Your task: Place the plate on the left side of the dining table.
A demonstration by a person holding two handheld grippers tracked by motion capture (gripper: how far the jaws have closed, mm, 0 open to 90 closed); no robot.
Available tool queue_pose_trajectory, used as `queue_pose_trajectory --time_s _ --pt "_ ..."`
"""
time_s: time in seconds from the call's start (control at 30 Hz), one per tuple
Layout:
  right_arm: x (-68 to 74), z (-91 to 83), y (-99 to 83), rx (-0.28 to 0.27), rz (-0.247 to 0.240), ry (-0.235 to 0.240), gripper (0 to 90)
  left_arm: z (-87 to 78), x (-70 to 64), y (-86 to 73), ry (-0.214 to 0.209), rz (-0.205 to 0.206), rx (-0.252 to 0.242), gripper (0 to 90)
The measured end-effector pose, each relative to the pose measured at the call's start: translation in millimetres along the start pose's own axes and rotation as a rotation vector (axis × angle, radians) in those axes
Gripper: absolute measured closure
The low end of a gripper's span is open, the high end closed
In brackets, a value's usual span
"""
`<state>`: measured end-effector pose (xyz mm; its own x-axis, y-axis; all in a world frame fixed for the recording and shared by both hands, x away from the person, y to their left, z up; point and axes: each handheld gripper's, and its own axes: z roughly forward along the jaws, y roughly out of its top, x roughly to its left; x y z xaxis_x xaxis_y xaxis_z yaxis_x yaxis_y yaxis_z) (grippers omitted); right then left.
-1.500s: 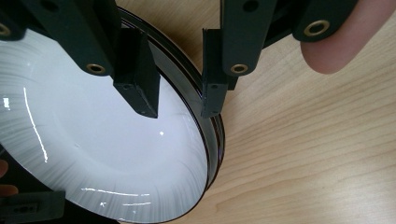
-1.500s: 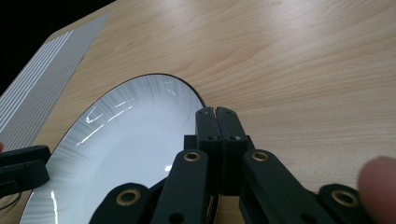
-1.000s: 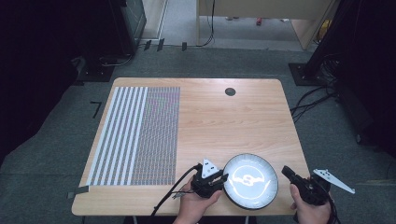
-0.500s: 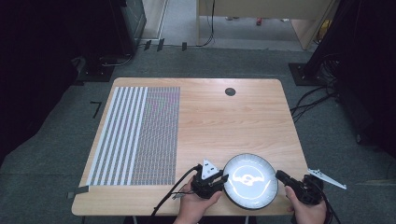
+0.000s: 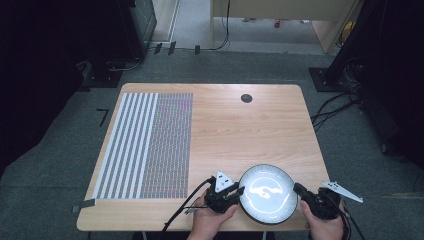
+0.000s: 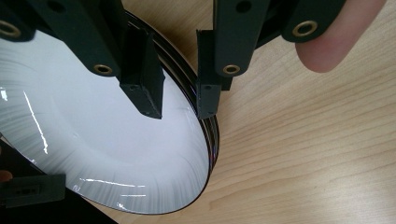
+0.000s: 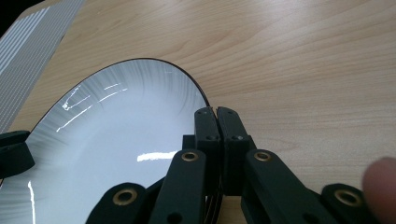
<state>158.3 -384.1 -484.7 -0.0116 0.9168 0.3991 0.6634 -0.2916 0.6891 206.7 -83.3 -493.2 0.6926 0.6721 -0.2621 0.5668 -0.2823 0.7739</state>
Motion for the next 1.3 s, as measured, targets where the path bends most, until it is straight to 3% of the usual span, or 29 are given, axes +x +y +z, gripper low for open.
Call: queue_pose_trajectory --time_s 0.17,0.47,0.7,0.73,1.03,1.2,1.3 --pt "-6.9 -0.2 0.3 -0.011 0.054 0.049 89.6 0.6 0.3 0.9 0.005 0.002 -0.005 74.3" --pt "-3.3 -4.5 2.7 -0.037 0.021 0.044 89.8 2.6 -0.8 1.0 0.019 0.022 -0.003 74.2" --pt "2.3 -9.6 4.6 -0.063 -0.025 0.027 89.8 4.1 -7.7 1.1 0.071 0.086 0.004 74.2" --pt "3.0 -10.3 5.1 -0.063 -0.029 0.026 89.8 4.5 -9.9 1.4 0.086 0.115 0.007 73.9" --pt "1.2 -12.1 5.8 -0.065 -0.039 0.013 89.9 5.3 -14.4 2.1 0.107 0.175 0.008 70.3" --pt "0.1 -13.1 6.5 -0.070 -0.041 0.008 89.9 1.8 -16.9 2.4 0.105 0.183 -0.011 71.3" --pt "-3.2 -15.2 7.6 -0.076 -0.033 -0.003 89.9 -0.8 -17.3 5.1 0.098 0.165 -0.026 74.6"
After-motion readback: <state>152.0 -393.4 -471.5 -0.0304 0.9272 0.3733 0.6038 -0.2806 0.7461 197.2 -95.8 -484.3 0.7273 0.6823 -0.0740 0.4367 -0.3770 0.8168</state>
